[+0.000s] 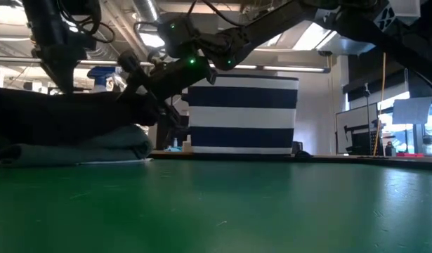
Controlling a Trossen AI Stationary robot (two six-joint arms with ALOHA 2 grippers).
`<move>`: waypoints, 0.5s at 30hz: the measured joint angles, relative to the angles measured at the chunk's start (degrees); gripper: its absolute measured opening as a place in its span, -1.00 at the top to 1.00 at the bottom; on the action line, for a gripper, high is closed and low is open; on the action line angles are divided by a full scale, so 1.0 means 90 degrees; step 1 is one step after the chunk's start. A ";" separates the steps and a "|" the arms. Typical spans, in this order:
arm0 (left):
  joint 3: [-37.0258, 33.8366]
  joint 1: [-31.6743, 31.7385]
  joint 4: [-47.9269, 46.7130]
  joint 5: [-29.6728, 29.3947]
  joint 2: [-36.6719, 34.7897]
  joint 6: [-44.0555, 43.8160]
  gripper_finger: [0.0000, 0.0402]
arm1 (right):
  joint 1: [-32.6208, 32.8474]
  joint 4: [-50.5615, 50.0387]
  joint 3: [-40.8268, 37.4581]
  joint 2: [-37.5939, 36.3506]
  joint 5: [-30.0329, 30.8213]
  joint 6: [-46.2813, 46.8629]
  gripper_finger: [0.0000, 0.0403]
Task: Fold Laundry from Bin
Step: Stack the black shirt on top of the green shirt on the table
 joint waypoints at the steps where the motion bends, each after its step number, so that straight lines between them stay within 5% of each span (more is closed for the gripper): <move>1: 0.0089 0.0000 -0.0062 -0.0064 0.0000 -0.0002 0.20 | -0.0007 -0.0076 0.0000 0.0000 0.0000 -0.0032 0.12; 4: 0.0411 0.0000 -0.0026 0.0022 -0.0025 -0.0054 0.14 | -0.0046 -0.0152 -0.0002 0.0000 -0.0082 -0.0085 0.01; 11: 0.0581 -0.0129 0.2061 0.1716 -0.0246 -0.0208 0.13 | -0.0189 -0.0153 -0.0002 0.0000 -0.0660 -0.0551 -0.08; 15: -0.0083 -0.0199 0.2505 0.1425 -0.0183 -0.0212 0.13 | -0.0292 -0.0424 0.0062 -0.0002 -0.0885 -0.0890 -0.04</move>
